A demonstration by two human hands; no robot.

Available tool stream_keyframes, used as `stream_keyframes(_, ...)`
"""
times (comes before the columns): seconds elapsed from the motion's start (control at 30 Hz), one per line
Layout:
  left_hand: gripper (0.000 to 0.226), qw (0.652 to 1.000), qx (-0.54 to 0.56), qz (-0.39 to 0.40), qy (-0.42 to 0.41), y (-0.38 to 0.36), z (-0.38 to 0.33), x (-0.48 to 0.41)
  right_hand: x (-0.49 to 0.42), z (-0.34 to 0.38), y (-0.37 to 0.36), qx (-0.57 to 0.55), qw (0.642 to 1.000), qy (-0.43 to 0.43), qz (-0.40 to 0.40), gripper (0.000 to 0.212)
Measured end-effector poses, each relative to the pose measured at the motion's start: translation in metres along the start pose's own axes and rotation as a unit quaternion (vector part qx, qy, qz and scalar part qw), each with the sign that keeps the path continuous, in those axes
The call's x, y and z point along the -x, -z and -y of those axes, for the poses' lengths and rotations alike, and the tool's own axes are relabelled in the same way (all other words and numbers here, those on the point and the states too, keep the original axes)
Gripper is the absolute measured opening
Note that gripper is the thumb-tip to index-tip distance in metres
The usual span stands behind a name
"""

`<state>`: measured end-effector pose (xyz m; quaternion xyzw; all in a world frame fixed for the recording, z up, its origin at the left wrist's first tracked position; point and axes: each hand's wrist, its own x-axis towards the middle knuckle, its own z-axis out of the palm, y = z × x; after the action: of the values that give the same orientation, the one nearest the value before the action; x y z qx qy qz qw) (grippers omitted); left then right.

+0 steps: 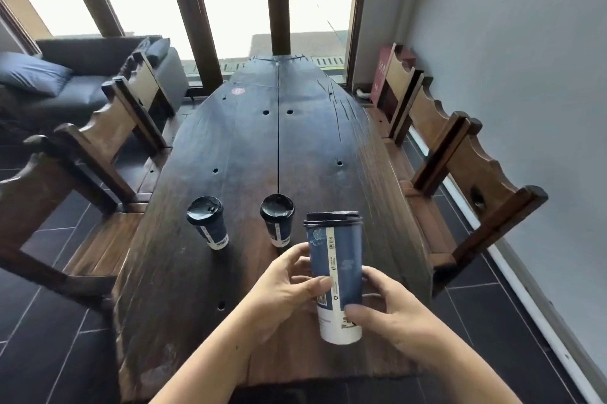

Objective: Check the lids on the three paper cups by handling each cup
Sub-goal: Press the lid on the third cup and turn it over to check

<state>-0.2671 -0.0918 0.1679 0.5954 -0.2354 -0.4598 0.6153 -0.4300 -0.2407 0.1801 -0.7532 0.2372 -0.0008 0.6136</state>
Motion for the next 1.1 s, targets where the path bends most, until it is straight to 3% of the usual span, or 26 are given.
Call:
stream_keyframes(0.2,0.072,0.993,-0.115,-0.002,0.009,0.022,0.016,-0.080,-0.083,-0.010,0.033,0.112,0.992,-0.047,-0.026,0.044)
stream_keyframes(0.53,0.060,0.931,-0.364,-0.033,-0.021,0.051,0.073,-0.233,-0.237,-0.081,0.076,0.196,0.975,-0.086,-0.053,0.061)
stream_keyframes(0.77,0.069,0.934,-0.353,-0.060,-0.022,0.052,0.116,-0.295,-0.287,-0.130,0.093,0.198,0.972,-0.089,-0.088,0.065)
stream_keyframes(1.1,0.072,0.947,-0.309,-0.067,-0.052,0.048,0.149,-0.304,-0.288,-0.157,0.090,0.187,0.975,-0.049,-0.105,0.058)
